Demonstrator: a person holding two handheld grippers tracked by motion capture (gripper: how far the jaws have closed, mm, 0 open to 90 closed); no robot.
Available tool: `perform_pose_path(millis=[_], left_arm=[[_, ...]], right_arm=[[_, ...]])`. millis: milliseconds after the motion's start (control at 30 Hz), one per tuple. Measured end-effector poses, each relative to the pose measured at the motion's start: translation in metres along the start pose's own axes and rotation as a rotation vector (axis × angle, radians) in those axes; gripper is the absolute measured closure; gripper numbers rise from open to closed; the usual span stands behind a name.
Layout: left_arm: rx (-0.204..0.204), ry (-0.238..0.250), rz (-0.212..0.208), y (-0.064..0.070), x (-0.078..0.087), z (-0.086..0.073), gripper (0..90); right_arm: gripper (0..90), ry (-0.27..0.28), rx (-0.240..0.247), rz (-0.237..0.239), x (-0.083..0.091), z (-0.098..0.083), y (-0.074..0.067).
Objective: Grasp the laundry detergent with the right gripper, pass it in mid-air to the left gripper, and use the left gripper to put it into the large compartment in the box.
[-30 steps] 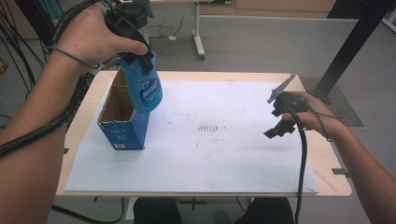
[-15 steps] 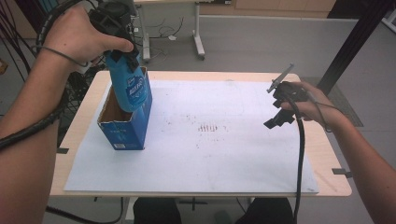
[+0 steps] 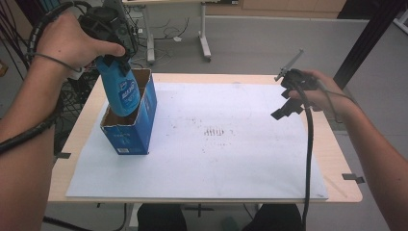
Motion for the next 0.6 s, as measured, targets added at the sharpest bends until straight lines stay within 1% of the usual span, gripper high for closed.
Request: perform_pose_path(millis=[167, 200, 300, 333, 433, 467, 533, 600], left_arm=[[0.019, -0.002, 0.008, -0.004, -0.008, -0.001, 37.7], [0.016, -0.004, 0.014, -0.006, -0.01, -0.001, 37.7], [0.024, -0.005, 0.021, -0.007, -0.014, -0.002, 37.7], [0.022, -0.003, 0.022, -0.008, -0.015, -0.001, 37.7], [0.032, -0.01, 0.017, -0.01, -0.022, -0.001, 37.7], [0.029, -0.019, 0.016, -0.01, -0.024, -0.001, 37.7], [0.032, -0.014, 0.017, -0.01, -0.028, -0.001, 37.7], [0.033, -0.02, 0.017, -0.01, -0.031, -0.001, 37.7]], right_arm=[[4.0, 0.0, -0.003, -0.004, 0.01, 0.011, 0.003], [3.7, 0.001, -0.006, -0.01, 0.011, 0.013, 0.005], [3.6, 0.004, -0.018, -0.023, 0.016, 0.017, 0.009], [3.6, 0.007, -0.021, -0.023, 0.017, 0.017, 0.01], [3.7, -0.002, -0.03, -0.023, 0.023, 0.023, 0.014], [3.7, 0.001, -0.034, -0.024, 0.025, 0.024, 0.015], [4.0, 0.006, -0.045, -0.02, 0.031, 0.03, 0.017], [3.6, 0.02, -0.049, -0.02, 0.037, 0.036, 0.018]])
Point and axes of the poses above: each handheld gripper's, and its own axes: x roughly backward along the jaws, z roughly out of its top, y roughly to its right, the point moved 4 cm from there along -x, roughly forward along the jaws, and after that the axes turned 4 degrees about y, right-handed, at the moved point
